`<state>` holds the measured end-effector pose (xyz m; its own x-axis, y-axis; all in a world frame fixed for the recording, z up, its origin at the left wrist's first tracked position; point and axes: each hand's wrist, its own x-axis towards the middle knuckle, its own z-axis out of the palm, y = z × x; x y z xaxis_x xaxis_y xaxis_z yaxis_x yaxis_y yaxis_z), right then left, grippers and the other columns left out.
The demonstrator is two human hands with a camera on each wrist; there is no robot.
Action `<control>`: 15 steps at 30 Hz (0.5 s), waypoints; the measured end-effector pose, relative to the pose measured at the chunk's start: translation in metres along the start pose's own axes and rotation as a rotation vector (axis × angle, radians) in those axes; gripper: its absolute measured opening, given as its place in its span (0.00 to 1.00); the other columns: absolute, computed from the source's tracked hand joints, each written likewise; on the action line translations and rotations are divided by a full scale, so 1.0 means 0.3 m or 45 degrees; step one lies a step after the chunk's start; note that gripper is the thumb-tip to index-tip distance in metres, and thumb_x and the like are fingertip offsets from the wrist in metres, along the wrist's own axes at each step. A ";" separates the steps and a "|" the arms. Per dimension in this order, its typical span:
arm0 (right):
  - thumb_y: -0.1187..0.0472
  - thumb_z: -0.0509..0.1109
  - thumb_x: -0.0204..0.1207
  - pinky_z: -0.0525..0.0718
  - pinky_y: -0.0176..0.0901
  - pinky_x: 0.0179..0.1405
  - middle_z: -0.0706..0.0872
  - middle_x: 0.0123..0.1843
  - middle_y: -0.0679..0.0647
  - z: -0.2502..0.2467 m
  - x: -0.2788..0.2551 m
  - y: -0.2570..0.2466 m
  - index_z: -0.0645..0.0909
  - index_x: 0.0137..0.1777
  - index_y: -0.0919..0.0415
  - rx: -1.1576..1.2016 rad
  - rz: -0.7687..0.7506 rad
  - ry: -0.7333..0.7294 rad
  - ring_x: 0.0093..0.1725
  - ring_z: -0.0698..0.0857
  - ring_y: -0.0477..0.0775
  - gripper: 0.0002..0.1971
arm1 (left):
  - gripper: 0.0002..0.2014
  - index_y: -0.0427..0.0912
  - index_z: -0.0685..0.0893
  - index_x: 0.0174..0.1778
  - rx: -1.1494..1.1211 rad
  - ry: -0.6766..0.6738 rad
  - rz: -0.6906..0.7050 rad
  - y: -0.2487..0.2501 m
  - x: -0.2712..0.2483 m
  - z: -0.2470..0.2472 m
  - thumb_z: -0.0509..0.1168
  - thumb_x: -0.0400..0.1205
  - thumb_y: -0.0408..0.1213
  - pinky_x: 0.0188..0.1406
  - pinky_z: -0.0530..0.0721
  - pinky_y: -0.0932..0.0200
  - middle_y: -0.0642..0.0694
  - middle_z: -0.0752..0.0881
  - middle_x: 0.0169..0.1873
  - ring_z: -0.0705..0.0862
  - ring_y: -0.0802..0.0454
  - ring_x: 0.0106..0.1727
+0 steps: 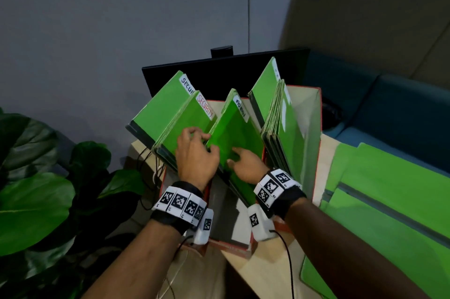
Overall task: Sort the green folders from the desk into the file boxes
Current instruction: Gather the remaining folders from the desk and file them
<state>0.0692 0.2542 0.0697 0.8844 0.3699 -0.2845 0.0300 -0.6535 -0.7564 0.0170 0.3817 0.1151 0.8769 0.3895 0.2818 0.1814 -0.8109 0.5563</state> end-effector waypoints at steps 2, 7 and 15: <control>0.61 0.65 0.81 0.79 0.47 0.67 0.82 0.69 0.56 -0.043 -0.054 0.011 0.73 0.75 0.58 0.129 -0.171 0.000 0.66 0.81 0.53 0.22 | 0.20 0.48 0.78 0.63 0.091 0.077 0.119 0.051 -0.012 0.001 0.70 0.74 0.40 0.77 0.65 0.47 0.46 0.70 0.69 0.66 0.48 0.75; 0.76 0.65 0.76 0.81 0.36 0.46 0.88 0.44 0.51 -0.212 -0.230 0.116 0.84 0.52 0.67 0.420 -0.442 0.238 0.42 0.83 0.37 0.10 | 0.14 0.40 0.83 0.57 -0.359 0.175 0.696 0.278 -0.107 0.069 0.69 0.75 0.29 0.72 0.68 0.58 0.43 0.76 0.62 0.72 0.49 0.69; 0.73 0.66 0.79 0.85 0.39 0.44 0.89 0.49 0.66 -0.404 -0.498 0.585 0.84 0.54 0.66 0.556 0.042 0.671 0.43 0.86 0.55 0.08 | 0.09 0.43 0.84 0.39 -0.608 -0.391 0.826 0.514 -0.383 0.405 0.67 0.71 0.24 0.70 0.65 0.69 0.47 0.79 0.59 0.72 0.59 0.65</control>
<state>-0.0012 0.0041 0.0508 0.9936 -0.0890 -0.0701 -0.0933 -0.2916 -0.9520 -0.0016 0.1587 0.0735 0.8363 -0.2783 0.4724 -0.5435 -0.5350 0.6468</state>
